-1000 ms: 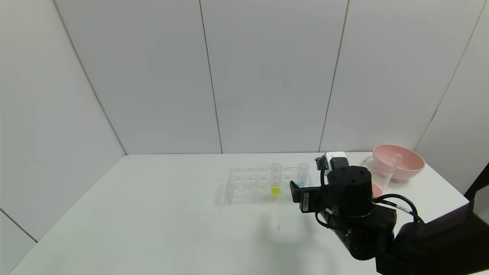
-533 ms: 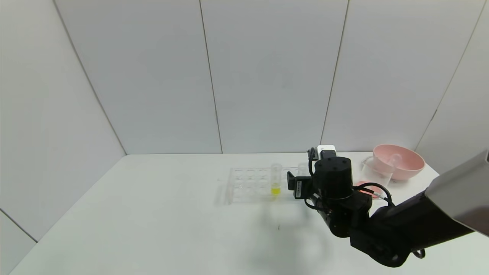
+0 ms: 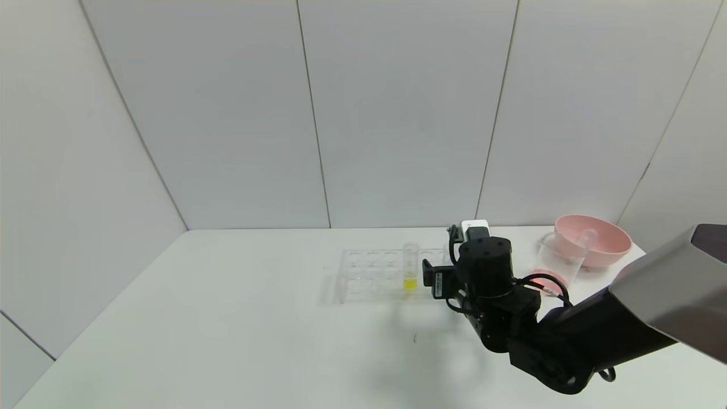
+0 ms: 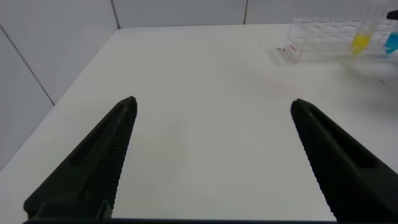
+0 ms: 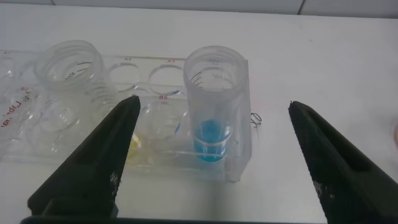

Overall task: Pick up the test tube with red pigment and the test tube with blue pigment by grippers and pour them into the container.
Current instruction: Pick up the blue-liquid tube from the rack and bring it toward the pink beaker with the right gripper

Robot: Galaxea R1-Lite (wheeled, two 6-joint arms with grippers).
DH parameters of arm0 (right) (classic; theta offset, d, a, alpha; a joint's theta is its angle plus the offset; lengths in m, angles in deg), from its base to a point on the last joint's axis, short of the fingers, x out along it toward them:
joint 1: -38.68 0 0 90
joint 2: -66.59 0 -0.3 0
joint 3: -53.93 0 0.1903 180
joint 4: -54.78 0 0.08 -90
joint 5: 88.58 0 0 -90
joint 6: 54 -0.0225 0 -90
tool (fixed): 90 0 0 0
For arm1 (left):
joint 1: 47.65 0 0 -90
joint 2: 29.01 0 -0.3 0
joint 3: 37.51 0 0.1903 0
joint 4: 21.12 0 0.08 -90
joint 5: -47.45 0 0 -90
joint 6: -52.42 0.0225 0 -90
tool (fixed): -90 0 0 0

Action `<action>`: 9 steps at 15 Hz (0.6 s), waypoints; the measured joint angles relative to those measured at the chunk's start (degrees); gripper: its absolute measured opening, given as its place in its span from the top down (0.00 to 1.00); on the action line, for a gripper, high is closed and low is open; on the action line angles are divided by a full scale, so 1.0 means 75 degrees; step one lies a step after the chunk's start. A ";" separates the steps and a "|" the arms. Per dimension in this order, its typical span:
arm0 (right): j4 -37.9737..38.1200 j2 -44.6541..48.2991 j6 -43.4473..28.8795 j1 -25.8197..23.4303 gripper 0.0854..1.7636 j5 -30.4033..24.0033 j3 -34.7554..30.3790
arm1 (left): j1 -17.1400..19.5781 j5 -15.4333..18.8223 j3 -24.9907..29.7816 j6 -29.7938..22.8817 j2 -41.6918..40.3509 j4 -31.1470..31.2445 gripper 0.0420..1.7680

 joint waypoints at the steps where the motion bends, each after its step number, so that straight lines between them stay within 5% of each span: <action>1: 0.0000 -0.0011 0.0011 0.0008 0.03 -0.0003 0.0005 | 0.0000 0.0000 0.0000 0.0003 0.0000 0.0000 0.00; 4: -0.0010 -0.0041 0.0062 0.0021 0.04 -0.0003 0.0046 | 0.0000 0.0000 0.0000 0.0000 0.0000 0.0000 0.00; 9: -0.0013 -0.0109 0.0062 0.0036 0.50 0.0000 0.0093 | 0.0000 0.0000 0.0000 0.0000 0.0000 0.0000 0.00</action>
